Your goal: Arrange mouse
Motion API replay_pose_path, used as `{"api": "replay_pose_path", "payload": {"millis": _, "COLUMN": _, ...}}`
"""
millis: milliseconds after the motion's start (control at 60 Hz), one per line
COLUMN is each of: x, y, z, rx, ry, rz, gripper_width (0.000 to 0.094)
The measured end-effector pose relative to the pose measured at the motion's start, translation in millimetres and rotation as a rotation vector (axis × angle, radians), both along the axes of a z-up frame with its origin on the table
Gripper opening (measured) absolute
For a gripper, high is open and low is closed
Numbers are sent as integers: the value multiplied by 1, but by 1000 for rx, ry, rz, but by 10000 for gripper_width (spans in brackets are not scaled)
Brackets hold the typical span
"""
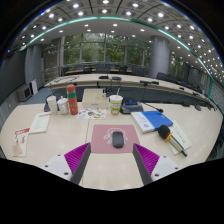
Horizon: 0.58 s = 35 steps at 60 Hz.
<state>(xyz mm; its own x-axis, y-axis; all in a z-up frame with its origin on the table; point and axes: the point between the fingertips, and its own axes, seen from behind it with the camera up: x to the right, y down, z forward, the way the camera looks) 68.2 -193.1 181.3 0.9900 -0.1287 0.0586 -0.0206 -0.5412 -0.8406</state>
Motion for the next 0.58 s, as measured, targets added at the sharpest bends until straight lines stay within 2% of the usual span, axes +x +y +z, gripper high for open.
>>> {"api": "replay_pose_path", "payload": {"millis": 283, "x": -37, "y": -127, "z": 52, "rx": 35, "ry": -3, "rz": -5, "gripper_width": 856}}
{"api": "replay_pose_path", "payload": {"millis": 583, "x": -55, "y": -173, "z": 62, "rx": 34, "ry": -23, "rz": 7, "gripper_width": 854}}
